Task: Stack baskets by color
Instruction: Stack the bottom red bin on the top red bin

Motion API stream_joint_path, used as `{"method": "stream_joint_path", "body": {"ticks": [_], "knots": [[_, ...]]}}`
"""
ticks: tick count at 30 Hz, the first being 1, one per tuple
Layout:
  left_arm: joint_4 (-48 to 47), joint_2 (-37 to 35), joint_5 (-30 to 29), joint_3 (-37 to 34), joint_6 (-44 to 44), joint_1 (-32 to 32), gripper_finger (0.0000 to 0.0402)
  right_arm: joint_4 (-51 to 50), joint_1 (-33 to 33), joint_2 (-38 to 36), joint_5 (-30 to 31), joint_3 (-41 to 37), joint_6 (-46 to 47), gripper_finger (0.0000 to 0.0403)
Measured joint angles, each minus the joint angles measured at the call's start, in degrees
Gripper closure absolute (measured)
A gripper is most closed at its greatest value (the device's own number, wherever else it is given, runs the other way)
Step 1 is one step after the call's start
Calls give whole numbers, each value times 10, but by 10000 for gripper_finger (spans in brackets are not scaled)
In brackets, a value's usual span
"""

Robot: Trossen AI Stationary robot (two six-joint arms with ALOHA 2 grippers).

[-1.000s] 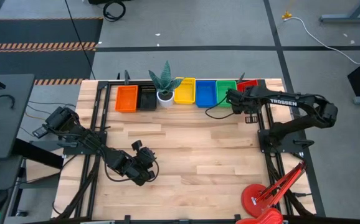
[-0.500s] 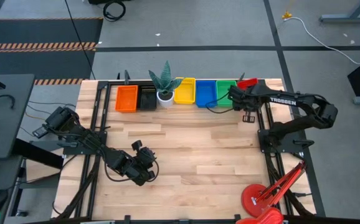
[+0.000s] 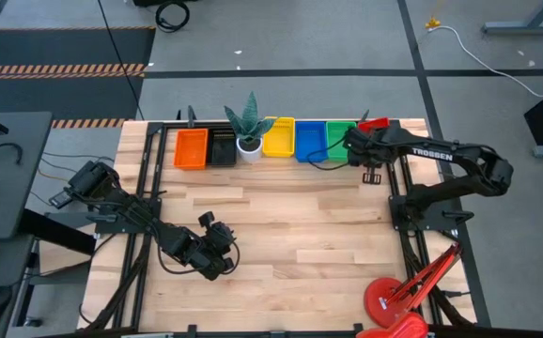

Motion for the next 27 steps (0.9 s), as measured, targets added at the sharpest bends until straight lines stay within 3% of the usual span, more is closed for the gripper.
{"method": "stream_joint_path", "body": {"ticks": [6,10,22,27], "knots": [[0,0,0,0,0,0,308,3,-1,2,20,-1,-53,290],[0,0,0,0,0,0,308,10,-4,9,33,-1,-92,264],[3,0,0,0,0,0,308,11,-30,84,32,-1,-116,298],[3,0,0,0,0,0,308,15,-41,106,41,-1,-113,361]]}}
